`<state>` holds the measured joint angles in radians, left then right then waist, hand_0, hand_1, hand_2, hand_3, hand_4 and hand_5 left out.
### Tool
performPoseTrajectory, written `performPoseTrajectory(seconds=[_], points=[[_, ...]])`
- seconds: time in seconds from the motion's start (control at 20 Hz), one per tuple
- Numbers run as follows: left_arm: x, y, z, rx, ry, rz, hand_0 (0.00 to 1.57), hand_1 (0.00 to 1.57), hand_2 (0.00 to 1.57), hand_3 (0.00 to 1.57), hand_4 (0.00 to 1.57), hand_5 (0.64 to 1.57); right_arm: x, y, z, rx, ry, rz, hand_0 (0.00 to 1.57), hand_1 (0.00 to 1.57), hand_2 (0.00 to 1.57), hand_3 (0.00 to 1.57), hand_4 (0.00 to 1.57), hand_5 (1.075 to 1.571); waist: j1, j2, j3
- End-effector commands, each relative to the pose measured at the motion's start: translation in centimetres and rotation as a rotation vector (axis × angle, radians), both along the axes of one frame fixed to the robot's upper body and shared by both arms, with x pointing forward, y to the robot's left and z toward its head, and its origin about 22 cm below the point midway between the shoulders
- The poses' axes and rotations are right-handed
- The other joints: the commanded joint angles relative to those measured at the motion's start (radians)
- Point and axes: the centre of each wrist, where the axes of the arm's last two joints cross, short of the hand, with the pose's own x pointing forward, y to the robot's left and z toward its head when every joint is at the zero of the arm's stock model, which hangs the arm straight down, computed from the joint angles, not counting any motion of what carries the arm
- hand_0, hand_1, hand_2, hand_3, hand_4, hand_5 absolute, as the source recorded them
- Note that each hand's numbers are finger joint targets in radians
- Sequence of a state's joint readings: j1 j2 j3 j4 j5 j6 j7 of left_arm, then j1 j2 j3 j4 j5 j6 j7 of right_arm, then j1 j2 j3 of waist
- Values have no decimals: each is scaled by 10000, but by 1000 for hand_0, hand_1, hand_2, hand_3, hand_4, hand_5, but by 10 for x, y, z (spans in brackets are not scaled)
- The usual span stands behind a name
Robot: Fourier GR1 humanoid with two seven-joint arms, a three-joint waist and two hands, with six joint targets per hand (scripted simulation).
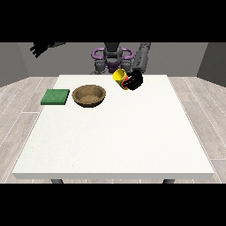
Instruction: Pick the cup and pour the ball into the bowl, then pick the bowl and place it on the pad
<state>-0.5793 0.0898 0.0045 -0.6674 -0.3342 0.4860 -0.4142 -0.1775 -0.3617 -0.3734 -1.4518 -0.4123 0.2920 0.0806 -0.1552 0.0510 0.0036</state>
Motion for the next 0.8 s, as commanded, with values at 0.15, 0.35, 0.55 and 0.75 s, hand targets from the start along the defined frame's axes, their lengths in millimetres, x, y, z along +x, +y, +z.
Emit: performPoseTrajectory(seconds=[0.15, 0.35, 0.55, 0.75], points=[[18, -16, 11, 5451, -134, 362, 1357, 1357, 1571, 1571, 1456, 1535, 2, 3, -21, 187, 797, 319, 0, 0, 0, 151, 668, 1561, -310, -832, 49], [21, -70, 17, 6778, -72, -159, 1361, 1361, 1571, 1571, 1441, 1545, 0, -32, -24, 309, 665, -86, 0, 0, 0, 0, 681, 1559, 290, -585, 3], [33, -108, 43, 7543, 649, -120, 1361, 1361, 1571, 1571, 1441, 1545, 0, -28, -34, 551, 1183, -303, 0, 0, 0, 0, 685, 1559, 347, -1000, -24], [32, -136, 60, 9106, 544, 136, 1311, 1311, 1571, 1571, 1470, 1529, 3, -27, -48, 547, 1429, 176, 0, 0, 0, 172, 699, 1560, -54, -1333, -19]])
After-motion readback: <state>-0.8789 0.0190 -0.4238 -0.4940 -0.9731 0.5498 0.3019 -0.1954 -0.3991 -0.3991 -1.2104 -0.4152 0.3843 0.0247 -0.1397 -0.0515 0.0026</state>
